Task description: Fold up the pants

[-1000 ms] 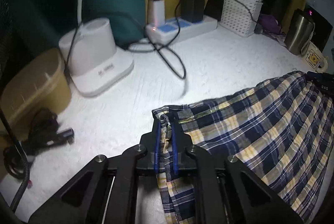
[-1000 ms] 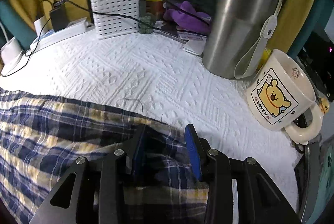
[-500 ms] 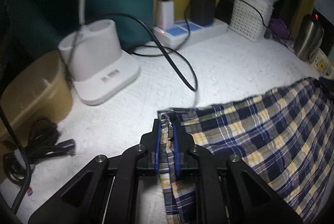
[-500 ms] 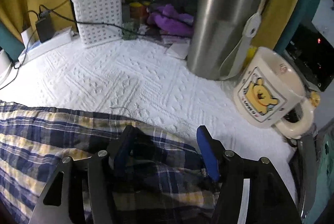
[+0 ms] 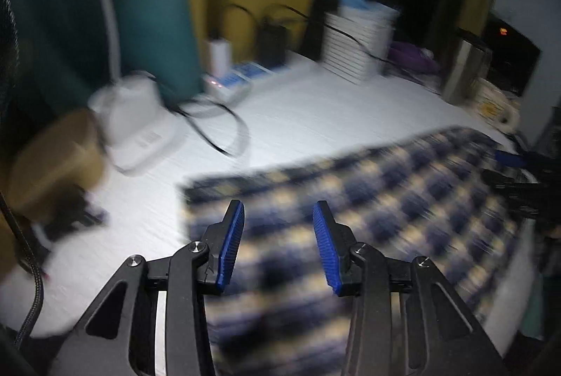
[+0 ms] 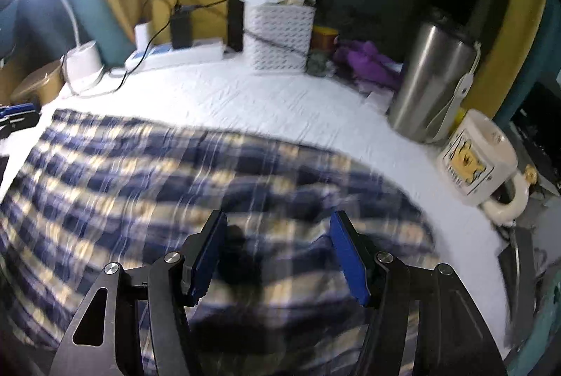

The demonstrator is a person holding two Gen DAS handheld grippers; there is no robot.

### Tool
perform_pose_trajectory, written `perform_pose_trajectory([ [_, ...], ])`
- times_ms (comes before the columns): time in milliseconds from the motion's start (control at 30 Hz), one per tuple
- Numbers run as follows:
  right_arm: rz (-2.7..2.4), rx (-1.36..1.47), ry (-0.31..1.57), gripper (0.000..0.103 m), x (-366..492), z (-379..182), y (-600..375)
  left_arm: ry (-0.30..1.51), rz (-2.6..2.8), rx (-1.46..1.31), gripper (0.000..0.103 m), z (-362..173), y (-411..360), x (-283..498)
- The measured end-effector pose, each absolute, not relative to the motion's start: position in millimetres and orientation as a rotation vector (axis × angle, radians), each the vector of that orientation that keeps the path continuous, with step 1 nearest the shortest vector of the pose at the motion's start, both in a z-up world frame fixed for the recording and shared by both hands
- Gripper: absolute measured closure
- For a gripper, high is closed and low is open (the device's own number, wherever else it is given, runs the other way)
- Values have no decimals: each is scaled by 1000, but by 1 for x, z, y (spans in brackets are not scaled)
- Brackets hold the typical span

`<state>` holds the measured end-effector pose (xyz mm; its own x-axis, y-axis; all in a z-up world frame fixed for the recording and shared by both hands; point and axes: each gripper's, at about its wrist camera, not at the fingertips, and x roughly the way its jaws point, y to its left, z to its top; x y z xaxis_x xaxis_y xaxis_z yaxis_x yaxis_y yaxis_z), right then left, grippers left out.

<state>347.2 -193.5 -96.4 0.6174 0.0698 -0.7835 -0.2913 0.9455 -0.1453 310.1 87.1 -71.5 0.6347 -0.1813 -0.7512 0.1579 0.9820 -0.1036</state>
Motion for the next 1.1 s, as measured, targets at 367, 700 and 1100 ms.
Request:
perform_pose_trajectory([
  [367,129,-308,902,40,321,-114,-213,993,-252,-39,63,-106,41,274],
  [700,290,-237,852,40,281,-95,-183,944,-350,-62,62,-92,9,239],
  [1100,351,-306,903,40,250,-126,-158,994,-330,-43,63,-114,5,216],
])
